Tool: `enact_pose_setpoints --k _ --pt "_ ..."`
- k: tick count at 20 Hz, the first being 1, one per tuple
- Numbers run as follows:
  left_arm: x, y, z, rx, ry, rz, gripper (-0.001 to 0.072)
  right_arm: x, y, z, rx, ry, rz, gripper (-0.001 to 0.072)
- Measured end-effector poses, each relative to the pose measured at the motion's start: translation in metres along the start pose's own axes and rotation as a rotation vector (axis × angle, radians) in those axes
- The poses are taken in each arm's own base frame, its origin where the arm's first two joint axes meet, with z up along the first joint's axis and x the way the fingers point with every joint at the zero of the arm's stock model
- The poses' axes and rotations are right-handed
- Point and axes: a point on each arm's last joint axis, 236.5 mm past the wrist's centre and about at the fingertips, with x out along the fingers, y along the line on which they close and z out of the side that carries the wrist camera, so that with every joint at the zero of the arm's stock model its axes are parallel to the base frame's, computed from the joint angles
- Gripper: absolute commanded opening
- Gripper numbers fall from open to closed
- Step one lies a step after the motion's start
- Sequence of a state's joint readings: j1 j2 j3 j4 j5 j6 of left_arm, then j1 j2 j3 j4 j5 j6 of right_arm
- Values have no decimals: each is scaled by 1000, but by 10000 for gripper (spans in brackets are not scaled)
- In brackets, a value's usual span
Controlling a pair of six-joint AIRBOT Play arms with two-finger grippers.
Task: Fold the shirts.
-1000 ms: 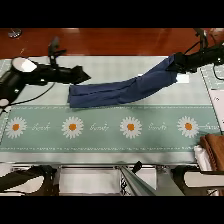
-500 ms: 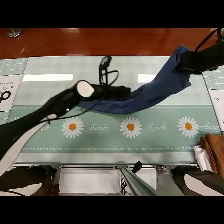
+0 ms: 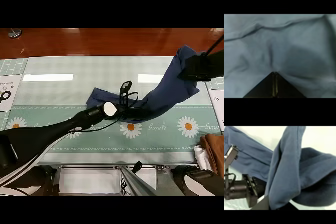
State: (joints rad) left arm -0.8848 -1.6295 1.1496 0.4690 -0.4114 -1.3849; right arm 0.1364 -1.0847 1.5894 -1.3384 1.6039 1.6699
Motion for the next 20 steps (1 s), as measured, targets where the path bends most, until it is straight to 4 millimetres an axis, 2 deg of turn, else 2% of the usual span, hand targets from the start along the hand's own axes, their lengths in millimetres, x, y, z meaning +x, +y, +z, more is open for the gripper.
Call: enact_pose_setpoints --k 1,3,5,6,8,11,13,16,18,20 --pt "-2 2 6 -6 -14 0 13 -1 -2 -1 1 0 -10 20" --pt "-20 2 31 -7 -60 -8 13 2 -6 -2 5 8 -27 20" --pt "-55 2 72 21 -152 -10 13 14 -10 -7 2 38 -49 19" --pt "-78 -1 93 45 -204 -11 13 24 -12 -11 -3 62 -59 20" --pt "-140 -7 136 109 -324 -6 13 51 -10 -15 -18 98 -67 20" --pt "-246 -17 179 207 -502 26 13 98 15 -9 -54 105 -26 19" --pt "-314 -25 186 264 -593 55 14 132 44 1 -69 77 29 20" --pt "-399 -38 173 336 -699 106 14 184 93 9 -69 45 122 20" --pt "-437 -49 153 371 -741 129 14 216 124 4 -57 48 182 21" --pt "-465 -59 133 390 -777 148 14 247 149 -8 -40 76 228 26"
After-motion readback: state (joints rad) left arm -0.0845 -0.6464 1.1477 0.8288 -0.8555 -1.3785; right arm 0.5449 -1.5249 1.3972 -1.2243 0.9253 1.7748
